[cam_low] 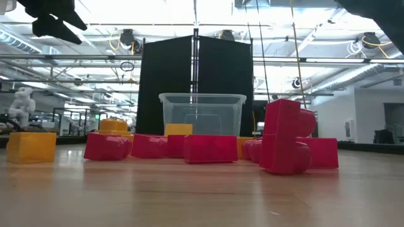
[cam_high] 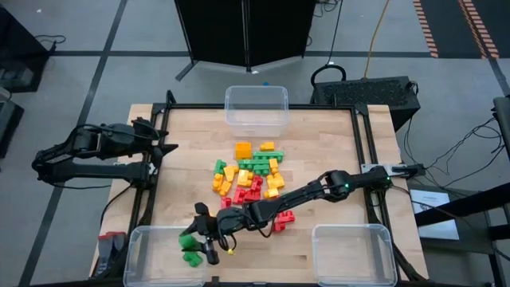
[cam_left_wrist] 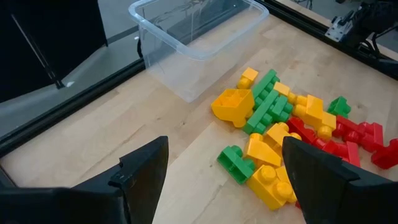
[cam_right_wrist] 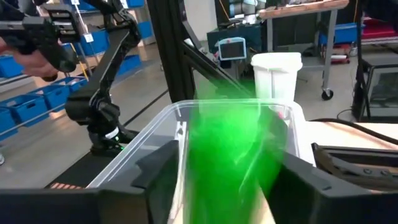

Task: Sort blocks
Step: Put the green game piece into the bottom left transparent bin

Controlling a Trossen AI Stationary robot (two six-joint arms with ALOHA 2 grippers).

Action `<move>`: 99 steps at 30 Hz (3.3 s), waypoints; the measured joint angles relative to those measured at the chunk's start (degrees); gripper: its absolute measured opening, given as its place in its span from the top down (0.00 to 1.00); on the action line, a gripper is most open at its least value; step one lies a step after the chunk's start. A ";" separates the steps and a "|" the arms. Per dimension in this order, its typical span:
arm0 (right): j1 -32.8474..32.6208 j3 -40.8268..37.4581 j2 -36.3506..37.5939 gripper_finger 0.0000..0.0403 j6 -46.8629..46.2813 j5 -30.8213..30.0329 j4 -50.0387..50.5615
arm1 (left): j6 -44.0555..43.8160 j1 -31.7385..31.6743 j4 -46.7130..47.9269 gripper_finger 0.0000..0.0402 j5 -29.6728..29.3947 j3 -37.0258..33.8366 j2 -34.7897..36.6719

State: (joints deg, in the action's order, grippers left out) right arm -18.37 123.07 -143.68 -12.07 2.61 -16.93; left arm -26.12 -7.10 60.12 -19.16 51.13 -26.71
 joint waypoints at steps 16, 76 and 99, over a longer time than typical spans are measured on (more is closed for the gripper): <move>1.19 0.06 11.59 0.51 5.16 -2.49 11.09 | -0.01 -0.01 0.01 0.28 0.00 0.00 0.00; 3.78 -57.88 43.54 0.22 -10.77 -7.37 58.08 | 1.42 -0.01 0.02 0.28 -0.45 0.00 0.01; 9.49 -65.05 43.31 0.24 -7.42 -7.04 49.66 | 1.49 -0.01 0.04 0.28 -1.55 0.00 0.00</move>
State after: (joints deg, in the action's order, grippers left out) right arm -8.88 58.02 -100.37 -19.49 -4.43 32.73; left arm -24.63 -7.11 60.16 -20.71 51.13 -26.71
